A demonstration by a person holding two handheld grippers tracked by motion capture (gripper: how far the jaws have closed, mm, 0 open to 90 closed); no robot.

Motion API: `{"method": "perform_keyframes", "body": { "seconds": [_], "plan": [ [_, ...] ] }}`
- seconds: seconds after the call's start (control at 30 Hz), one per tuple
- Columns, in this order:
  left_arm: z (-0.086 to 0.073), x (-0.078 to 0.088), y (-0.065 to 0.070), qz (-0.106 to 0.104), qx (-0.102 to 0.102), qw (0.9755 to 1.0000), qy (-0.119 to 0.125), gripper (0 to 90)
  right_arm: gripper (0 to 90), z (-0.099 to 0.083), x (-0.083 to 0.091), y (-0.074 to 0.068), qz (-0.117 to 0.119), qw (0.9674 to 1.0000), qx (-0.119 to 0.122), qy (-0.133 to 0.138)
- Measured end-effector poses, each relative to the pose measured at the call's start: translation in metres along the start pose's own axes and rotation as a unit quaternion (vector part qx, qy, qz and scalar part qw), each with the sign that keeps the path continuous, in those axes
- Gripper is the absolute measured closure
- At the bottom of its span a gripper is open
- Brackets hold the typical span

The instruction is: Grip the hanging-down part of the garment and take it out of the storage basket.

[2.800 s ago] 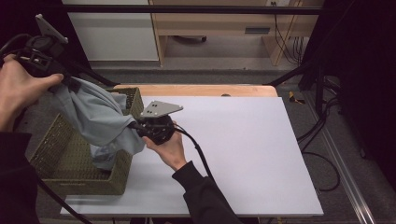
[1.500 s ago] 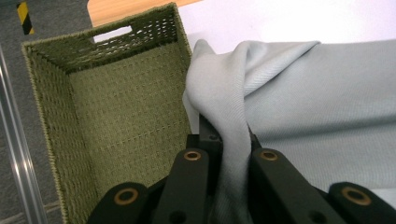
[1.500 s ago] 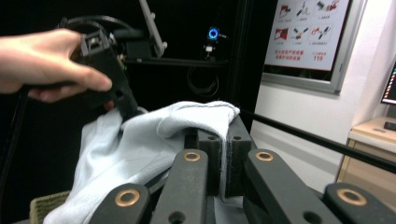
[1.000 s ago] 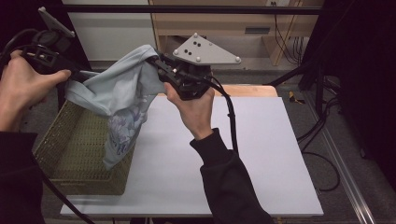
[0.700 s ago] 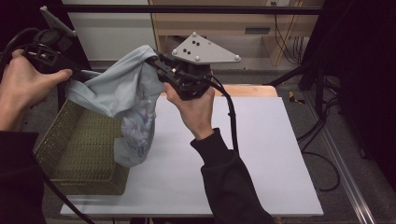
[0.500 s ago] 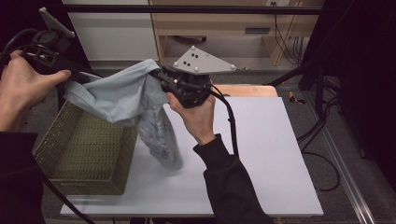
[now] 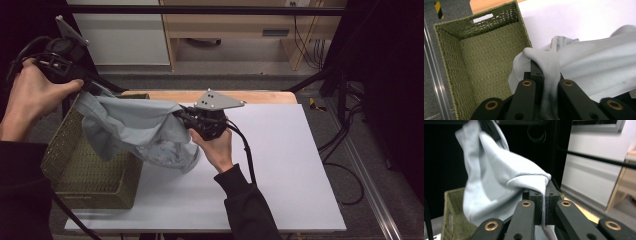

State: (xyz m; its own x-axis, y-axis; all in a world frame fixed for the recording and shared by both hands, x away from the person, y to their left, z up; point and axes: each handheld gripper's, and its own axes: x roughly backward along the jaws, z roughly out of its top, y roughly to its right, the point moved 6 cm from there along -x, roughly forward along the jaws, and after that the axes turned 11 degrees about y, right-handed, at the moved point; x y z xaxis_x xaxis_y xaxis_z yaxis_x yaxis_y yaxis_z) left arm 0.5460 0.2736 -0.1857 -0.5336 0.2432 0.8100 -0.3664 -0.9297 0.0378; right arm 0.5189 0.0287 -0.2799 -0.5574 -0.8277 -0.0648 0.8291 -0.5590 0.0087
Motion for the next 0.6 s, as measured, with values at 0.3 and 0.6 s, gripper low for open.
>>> {"method": "perform_keyframes", "body": {
  "seconds": [0.3, 0.6],
  "plan": [
    [-0.002, -0.004, 0.005, -0.006, -0.006, 1.0000, 0.000, 86.6, 86.1, -0.054, -0.003, -0.002, 0.003, 0.9987, -0.029, -0.042],
    [-0.004, -0.009, 0.006, -0.005, -0.012, 0.9999, -0.002, 86.8, 72.2, -0.083, -0.008, -0.007, 0.011, 0.9956, -0.055, -0.076]
  ]
}}
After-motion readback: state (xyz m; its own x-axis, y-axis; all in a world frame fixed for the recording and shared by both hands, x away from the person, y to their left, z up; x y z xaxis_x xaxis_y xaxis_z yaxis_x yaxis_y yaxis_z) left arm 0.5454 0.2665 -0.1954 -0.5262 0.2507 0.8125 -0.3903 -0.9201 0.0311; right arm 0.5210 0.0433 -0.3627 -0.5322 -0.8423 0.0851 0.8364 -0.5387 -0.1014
